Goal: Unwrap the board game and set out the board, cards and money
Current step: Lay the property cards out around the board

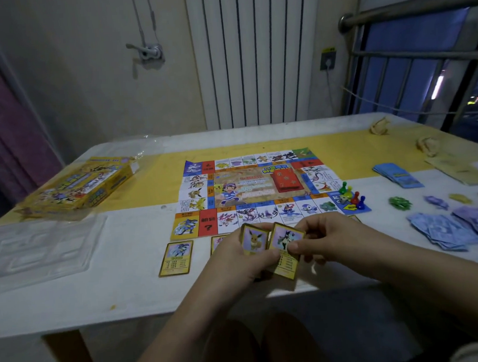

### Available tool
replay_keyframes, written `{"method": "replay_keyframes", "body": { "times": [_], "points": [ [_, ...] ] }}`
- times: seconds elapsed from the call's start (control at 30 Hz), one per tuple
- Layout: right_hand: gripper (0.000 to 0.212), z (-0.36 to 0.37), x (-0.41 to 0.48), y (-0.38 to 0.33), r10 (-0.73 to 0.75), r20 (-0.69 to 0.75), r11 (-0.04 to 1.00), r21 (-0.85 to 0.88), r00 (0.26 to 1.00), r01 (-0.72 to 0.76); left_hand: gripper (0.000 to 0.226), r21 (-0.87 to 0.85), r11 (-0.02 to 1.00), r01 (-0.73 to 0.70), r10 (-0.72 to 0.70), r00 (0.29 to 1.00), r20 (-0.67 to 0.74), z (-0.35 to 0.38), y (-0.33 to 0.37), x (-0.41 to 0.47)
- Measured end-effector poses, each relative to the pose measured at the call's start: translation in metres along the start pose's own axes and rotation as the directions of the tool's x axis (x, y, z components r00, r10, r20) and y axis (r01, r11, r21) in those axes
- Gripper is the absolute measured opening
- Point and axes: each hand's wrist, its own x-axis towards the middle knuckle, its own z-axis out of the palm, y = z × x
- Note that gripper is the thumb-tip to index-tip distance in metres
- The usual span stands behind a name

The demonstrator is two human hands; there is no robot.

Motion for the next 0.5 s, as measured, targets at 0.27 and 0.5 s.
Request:
{"method": "replay_keyframes", "body": {
  "times": [0.27,0.5],
  "points": [
    [0.005,-0.008,0.012,-0.004,-0.048,0.023,0.998,-0.031,0.999,0.049,0.023,0.025,0.999,-0.037,0.038,0.999,-0.039,0.003,0.017,0.027],
    [0.012,-0.016,0.015,0.01,-0.012,-0.028,0.974,0.224,1.0,0.018,0.028,-0.058,0.996,-0.067,0.059,0.99,-0.124,0.008,0.015,0.047]
  ]
}}
